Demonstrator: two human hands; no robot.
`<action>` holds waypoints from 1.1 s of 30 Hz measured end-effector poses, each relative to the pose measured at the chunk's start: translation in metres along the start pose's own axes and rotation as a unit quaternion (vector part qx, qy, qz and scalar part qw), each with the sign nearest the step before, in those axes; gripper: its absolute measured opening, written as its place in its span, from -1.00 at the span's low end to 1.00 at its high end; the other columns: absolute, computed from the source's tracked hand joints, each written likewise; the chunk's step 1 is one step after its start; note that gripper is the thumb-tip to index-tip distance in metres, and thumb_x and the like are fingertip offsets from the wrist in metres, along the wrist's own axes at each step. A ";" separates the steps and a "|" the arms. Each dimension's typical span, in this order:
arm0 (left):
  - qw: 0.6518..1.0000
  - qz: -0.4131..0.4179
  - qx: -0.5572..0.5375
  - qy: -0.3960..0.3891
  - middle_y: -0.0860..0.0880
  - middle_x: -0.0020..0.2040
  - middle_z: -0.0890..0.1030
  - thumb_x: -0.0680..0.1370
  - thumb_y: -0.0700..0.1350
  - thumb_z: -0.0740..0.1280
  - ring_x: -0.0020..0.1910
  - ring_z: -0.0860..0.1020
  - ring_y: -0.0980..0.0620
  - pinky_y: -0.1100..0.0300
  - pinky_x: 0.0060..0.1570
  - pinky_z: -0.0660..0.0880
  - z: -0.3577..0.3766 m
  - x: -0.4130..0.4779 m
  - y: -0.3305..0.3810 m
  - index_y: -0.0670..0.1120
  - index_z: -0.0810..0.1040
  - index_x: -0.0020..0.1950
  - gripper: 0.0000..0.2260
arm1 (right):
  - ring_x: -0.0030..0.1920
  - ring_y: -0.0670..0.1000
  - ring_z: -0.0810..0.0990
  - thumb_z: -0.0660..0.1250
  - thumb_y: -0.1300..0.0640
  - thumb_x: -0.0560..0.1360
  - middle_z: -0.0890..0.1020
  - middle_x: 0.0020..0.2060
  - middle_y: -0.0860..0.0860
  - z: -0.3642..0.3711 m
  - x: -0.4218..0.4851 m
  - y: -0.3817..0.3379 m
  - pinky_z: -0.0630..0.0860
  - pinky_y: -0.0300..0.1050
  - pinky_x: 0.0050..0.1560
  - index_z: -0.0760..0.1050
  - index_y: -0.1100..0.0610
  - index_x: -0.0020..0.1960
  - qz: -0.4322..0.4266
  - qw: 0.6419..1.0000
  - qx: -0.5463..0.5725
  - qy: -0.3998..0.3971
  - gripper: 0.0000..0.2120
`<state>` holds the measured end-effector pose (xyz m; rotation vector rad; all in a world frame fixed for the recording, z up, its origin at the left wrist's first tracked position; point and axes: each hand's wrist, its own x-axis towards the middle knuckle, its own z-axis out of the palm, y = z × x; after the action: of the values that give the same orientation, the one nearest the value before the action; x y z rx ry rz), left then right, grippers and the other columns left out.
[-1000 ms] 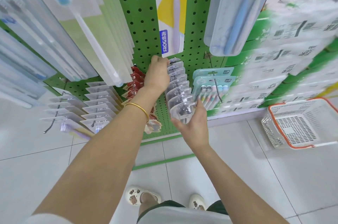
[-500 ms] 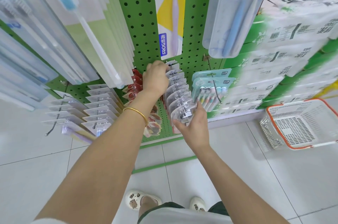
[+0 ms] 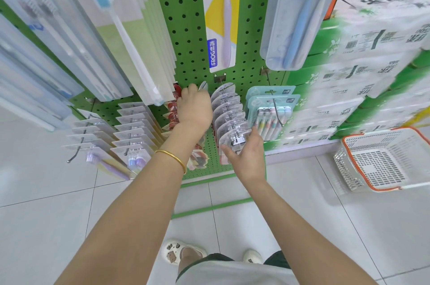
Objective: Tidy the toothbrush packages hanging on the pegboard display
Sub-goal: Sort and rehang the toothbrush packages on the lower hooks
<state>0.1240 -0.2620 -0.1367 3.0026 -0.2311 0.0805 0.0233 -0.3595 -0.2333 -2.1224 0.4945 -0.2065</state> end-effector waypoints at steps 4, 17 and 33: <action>1.000 -0.020 -0.003 0.020 -0.22 0.21 0.42 0.52 -0.36 0.17 0.20 0.36 -0.20 0.01 0.13 0.36 -0.006 -0.010 0.005 -0.25 0.47 0.20 -0.73 | 0.41 0.14 0.27 0.46 -0.07 0.41 0.29 0.40 0.19 0.000 0.000 -0.001 0.28 0.00 0.38 0.01 0.27 0.52 0.002 1.000 -0.005 -0.003 -0.07; 0.989 -0.095 -0.049 0.106 -0.17 0.28 0.36 0.57 -0.27 0.17 0.24 0.31 -0.15 0.08 0.17 0.33 -0.016 -0.062 0.023 -0.22 0.39 0.31 -0.69 | 0.33 0.20 0.33 0.45 -0.01 0.43 0.35 0.32 0.23 0.005 0.007 -0.006 0.31 0.01 0.30 0.06 0.31 0.48 0.011 1.000 0.006 0.004 -0.15; 0.960 -0.082 -0.131 0.236 -0.17 0.22 0.48 0.46 -0.35 0.24 0.06 0.51 -0.19 0.06 -0.23 0.37 -0.017 -0.125 0.024 -0.21 0.48 0.28 -0.62 | 0.42 0.16 0.25 0.52 0.05 0.37 0.31 0.39 0.21 -0.007 -0.004 0.011 0.29 0.04 0.38 0.08 0.29 0.48 -0.021 0.999 0.015 -0.041 -0.11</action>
<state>-0.0039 -0.2651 -0.1252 2.6271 0.0554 0.6792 0.0143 -0.3681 -0.2381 -2.1038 0.3958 -0.1483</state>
